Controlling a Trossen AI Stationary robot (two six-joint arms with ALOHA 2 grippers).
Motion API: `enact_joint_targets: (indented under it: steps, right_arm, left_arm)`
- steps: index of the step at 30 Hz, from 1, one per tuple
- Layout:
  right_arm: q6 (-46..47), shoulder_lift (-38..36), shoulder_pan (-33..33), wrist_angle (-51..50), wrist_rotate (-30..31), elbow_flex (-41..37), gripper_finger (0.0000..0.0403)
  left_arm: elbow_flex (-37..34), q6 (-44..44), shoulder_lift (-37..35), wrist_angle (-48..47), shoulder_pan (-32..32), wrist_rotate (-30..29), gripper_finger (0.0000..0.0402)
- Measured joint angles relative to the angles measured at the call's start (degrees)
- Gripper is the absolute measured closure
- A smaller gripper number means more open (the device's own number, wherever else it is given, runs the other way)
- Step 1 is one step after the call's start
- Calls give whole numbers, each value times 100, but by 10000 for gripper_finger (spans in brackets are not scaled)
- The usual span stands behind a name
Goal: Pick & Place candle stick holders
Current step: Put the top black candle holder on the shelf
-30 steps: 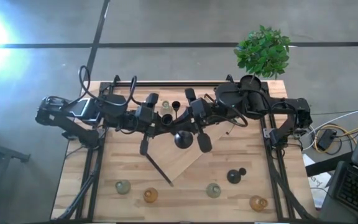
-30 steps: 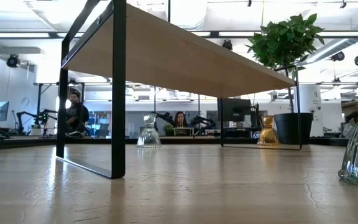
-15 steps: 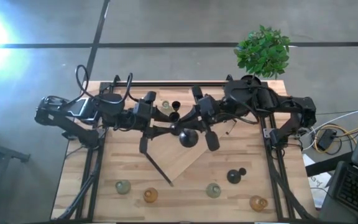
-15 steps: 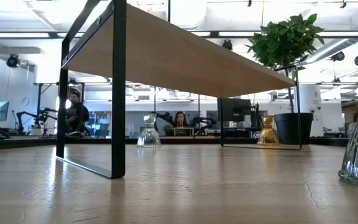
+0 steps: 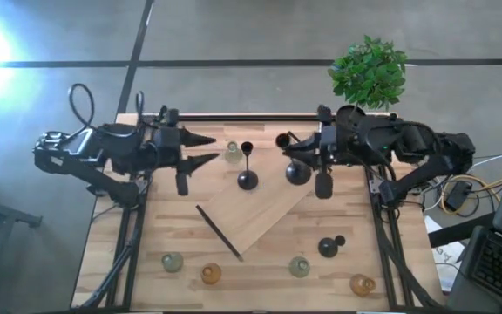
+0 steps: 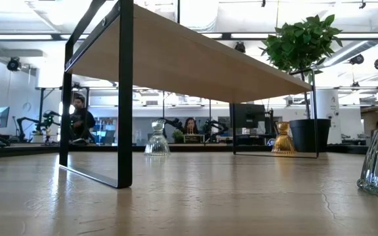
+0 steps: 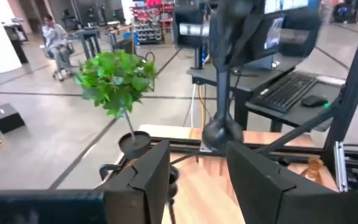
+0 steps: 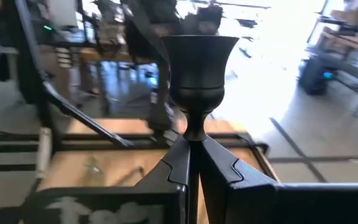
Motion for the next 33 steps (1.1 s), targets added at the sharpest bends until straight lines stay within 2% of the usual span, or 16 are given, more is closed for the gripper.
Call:
enact_joint_targets:
  steps: [3,9,15,22,30,33]
  right_arm:
    - [-13,-551,-7,742,49,-1038,392]
    - [-459,-1684,-50,3055,179,-3182,392]
    - [-302,-2186,-545,3978,111,-4567,392]
    - [-111,-2249,-1208,4962,-675,-5328,392]
    - [-11,-1871,-1885,5424,-1792,-5533,392]
    - [-67,-1691,-1998,5674,-1965,-5545,392]
  left_arm:
    - [-83,8,-122,-19,2,-218,239]
    - [-444,35,-482,-108,2,-1171,239]
    - [-920,-91,-812,43,4,-2044,239]
    - [-1179,-109,-997,288,7,-2488,239]
    - [-1179,-122,-1025,323,7,-2751,239]
    - [-1179,-123,-1032,325,7,-2820,239]
